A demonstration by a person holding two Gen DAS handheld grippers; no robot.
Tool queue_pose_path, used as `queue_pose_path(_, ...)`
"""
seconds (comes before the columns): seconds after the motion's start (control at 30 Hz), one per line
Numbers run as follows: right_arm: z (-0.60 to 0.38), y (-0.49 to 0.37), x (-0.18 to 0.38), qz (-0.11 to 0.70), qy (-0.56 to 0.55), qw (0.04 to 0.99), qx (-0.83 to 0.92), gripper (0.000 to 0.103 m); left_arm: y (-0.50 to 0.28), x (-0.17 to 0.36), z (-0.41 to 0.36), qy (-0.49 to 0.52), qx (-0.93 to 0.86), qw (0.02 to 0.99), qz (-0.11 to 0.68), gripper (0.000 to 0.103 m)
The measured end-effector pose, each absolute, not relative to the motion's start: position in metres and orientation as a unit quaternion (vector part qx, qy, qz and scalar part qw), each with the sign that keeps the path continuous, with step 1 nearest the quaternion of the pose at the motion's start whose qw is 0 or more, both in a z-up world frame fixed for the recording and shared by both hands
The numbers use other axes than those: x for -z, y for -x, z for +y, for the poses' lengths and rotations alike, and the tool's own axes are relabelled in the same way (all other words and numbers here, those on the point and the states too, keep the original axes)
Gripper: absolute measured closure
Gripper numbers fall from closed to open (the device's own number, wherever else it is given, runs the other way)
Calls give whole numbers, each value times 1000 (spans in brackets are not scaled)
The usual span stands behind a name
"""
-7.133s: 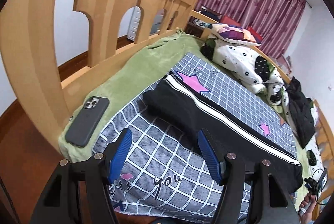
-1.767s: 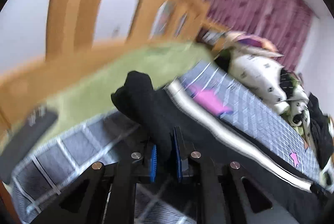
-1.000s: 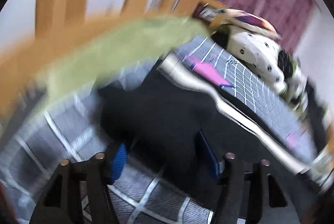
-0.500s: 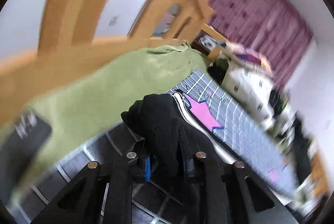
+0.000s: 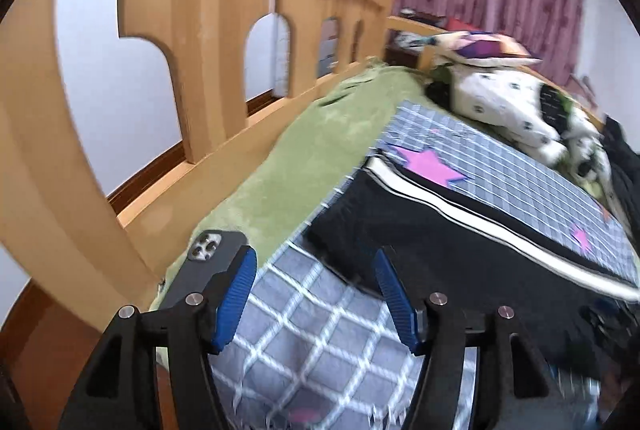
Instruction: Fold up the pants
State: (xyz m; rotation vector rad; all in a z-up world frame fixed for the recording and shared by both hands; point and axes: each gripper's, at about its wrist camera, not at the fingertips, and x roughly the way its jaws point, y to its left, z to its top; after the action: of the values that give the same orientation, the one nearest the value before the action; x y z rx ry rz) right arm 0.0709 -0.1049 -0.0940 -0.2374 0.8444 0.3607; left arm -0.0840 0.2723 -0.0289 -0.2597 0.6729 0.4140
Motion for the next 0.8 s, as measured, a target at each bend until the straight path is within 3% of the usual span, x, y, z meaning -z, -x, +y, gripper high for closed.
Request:
queue_pose_path(0.2,-104,-54,97,369,148,901,-174,49,98,38,255,187,-138,916,326,43)
queue_pose_path(0.47,-127,-36,81,332,107,927,-139,49,101,21,226,169,-100,927,320,43)
queue_pose_path(0.73,-152,1,1,291,29,945,-143,48,82,-5,197,214,-58,930,292,42)
queue_pose_path(0.8,-162,7,-25,269,2,953,-141,42,77,-7,181,208,-34,937,279,42)
